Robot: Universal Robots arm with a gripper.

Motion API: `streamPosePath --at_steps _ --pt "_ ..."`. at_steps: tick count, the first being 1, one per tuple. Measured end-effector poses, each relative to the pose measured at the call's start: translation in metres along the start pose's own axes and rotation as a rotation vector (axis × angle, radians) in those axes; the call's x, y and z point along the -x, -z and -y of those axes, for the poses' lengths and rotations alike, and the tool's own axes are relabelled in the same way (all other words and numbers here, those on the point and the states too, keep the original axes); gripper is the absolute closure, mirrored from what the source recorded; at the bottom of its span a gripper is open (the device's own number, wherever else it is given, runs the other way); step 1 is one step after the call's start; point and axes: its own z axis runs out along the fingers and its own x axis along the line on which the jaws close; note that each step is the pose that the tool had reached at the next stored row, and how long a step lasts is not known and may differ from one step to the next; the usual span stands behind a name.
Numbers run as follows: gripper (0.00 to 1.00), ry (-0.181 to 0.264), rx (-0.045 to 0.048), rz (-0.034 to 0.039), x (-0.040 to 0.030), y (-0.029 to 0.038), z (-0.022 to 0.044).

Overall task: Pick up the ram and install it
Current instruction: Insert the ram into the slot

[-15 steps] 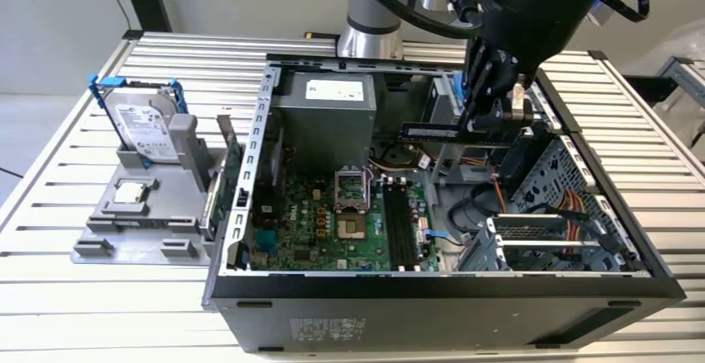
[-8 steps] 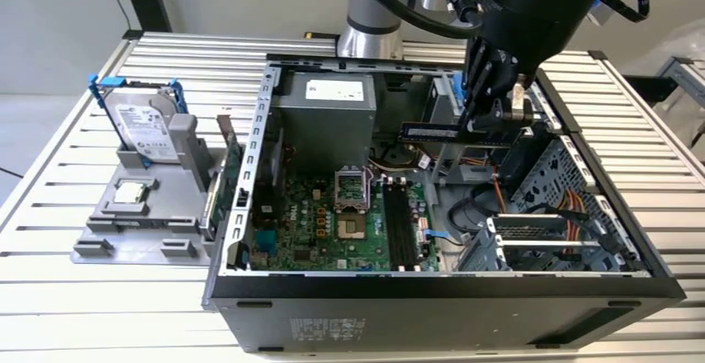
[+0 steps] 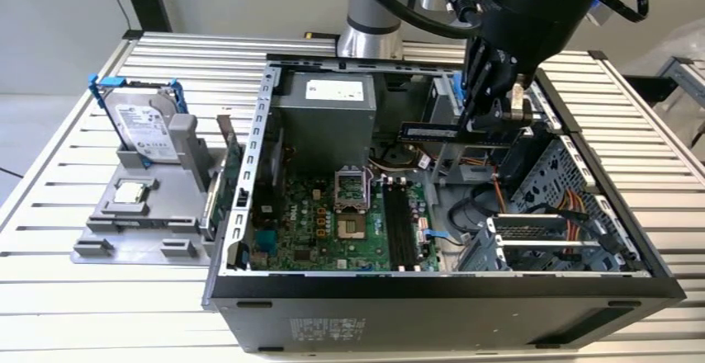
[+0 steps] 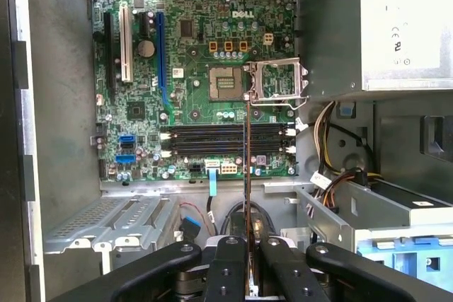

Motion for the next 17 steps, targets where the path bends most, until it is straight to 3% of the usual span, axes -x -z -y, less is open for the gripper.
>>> streamPosePath --at_steps 7,17 --pt "1.0 -0.006 -0.0001 0.0 0.0 0.0 -0.0004" --pt "1.0 -0.094 -0.0045 0.0019 -0.0001 0.0 -0.0006"
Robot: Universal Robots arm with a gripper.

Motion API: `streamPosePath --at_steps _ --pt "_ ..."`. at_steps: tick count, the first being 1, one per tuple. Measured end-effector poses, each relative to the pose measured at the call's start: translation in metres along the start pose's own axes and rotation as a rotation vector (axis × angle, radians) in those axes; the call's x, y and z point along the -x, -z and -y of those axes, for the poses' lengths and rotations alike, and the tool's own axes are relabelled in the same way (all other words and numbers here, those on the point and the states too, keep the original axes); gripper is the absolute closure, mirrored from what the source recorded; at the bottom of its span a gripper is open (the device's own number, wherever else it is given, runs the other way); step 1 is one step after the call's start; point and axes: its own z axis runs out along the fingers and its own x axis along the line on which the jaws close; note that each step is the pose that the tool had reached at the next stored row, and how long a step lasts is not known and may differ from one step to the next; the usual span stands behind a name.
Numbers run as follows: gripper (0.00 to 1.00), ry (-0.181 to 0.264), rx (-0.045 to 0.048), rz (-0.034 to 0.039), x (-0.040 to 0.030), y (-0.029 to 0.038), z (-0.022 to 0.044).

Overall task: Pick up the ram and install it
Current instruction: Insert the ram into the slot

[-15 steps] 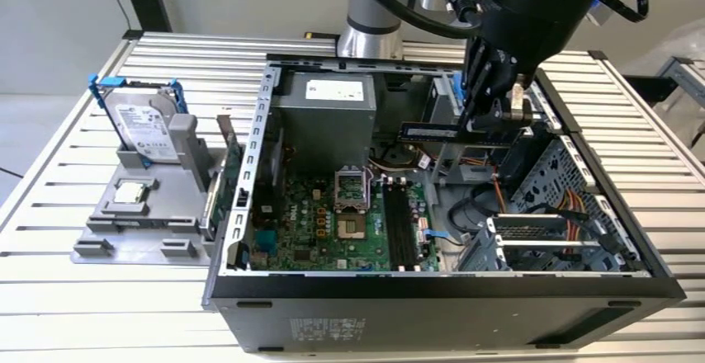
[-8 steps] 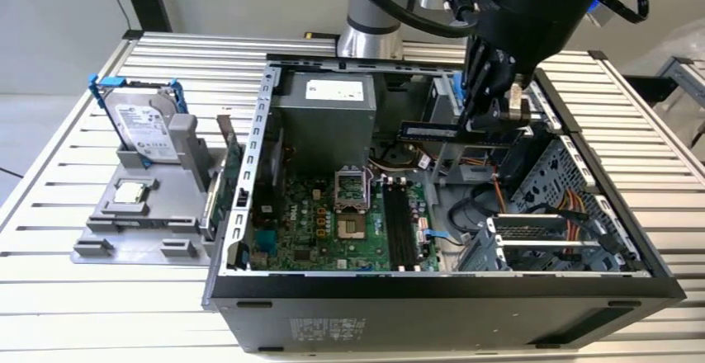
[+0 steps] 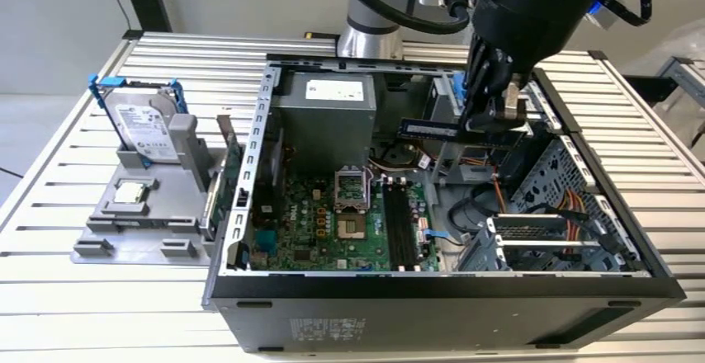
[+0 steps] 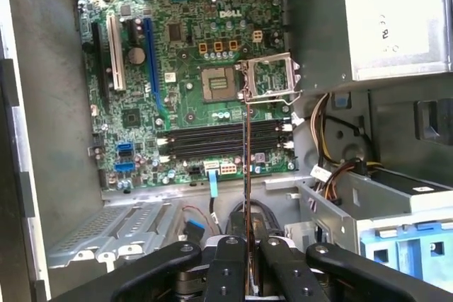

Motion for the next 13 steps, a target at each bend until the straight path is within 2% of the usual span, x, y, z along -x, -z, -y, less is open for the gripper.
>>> streamPosePath --at_steps 13 --pt "1.0 -0.095 -0.0044 0.002 -0.0035 0.0002 0.0005"
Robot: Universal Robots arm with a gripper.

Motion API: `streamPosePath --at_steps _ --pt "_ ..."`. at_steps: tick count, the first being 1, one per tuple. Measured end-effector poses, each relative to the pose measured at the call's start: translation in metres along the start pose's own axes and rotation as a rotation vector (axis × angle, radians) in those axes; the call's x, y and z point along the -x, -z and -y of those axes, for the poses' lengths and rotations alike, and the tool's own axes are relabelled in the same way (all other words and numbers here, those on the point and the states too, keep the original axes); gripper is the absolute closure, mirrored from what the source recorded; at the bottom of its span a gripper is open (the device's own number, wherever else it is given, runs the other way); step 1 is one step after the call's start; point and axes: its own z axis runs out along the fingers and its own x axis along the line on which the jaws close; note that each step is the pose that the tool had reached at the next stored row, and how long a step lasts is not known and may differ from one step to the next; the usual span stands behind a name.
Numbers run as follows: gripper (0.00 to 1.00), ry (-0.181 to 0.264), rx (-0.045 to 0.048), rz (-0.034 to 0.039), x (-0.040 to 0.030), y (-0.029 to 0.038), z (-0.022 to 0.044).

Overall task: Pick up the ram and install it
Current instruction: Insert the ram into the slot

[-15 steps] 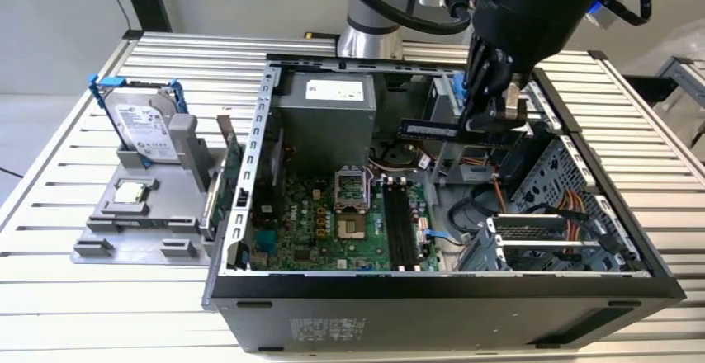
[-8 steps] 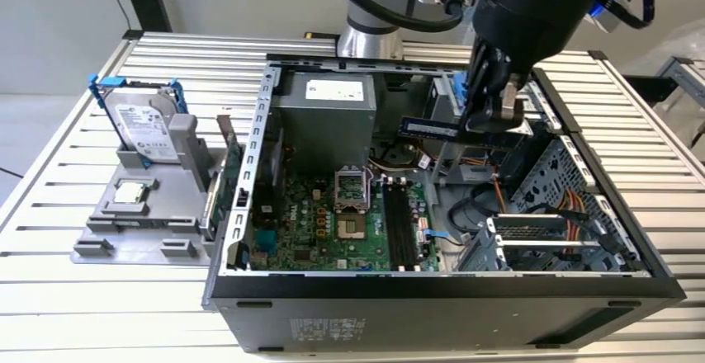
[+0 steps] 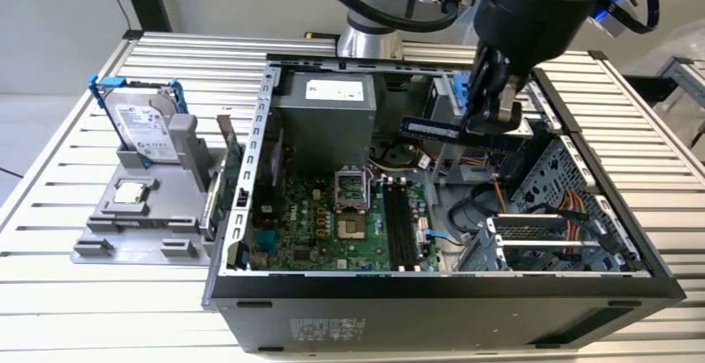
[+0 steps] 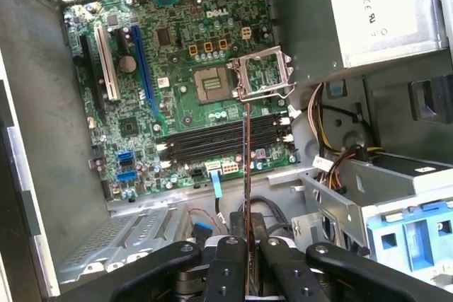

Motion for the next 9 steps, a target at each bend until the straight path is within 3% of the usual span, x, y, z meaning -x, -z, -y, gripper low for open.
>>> streamPosePath --at_steps 9 --pt "1.0 -0.066 -0.0028 0.0013 -0.0031 0.0002 0.0007"
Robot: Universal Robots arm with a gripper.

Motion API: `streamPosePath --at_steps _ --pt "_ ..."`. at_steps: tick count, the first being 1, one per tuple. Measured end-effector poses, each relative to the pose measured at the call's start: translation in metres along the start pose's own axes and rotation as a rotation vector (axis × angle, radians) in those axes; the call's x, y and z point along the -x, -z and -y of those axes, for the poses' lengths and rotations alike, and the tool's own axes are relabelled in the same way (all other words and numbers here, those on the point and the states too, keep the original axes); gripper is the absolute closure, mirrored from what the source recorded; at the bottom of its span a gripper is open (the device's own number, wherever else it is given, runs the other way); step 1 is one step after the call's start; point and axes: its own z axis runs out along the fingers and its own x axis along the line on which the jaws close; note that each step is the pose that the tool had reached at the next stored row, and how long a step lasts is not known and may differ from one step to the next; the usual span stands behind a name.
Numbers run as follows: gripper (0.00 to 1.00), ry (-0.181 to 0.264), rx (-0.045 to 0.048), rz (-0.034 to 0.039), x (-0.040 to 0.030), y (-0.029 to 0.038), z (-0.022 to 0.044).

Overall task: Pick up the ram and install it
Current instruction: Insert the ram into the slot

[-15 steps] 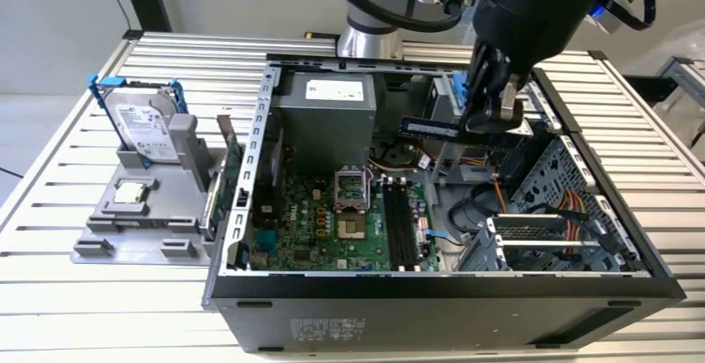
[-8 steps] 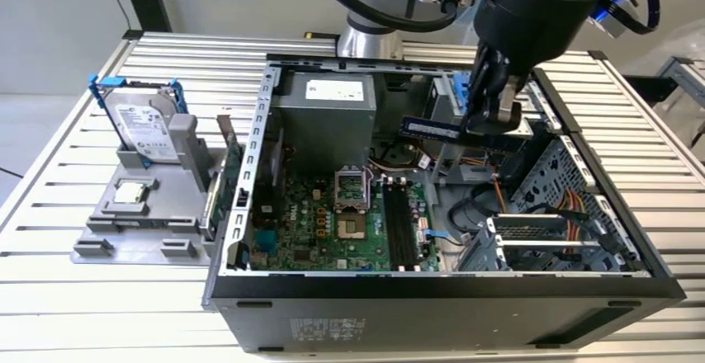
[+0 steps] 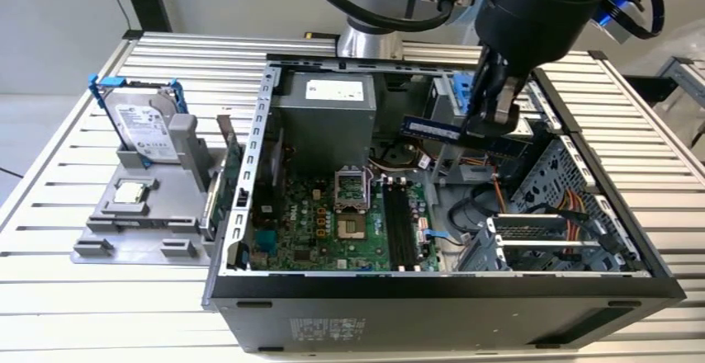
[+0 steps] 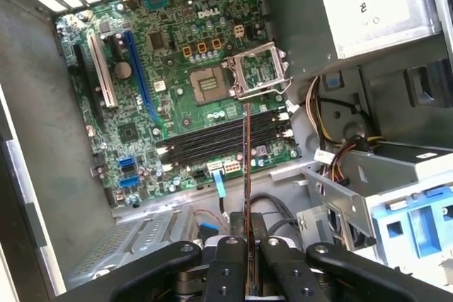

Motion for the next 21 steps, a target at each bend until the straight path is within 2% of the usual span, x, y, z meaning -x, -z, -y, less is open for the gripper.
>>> streamPosePath --at_steps 12,21 --pt "1.0 -0.095 -0.0041 0.002 -0.0024 0.0001 0.0009" --pt "1.0 -0.188 -0.0085 0.0039 -0.0026 0.0001 0.0009"
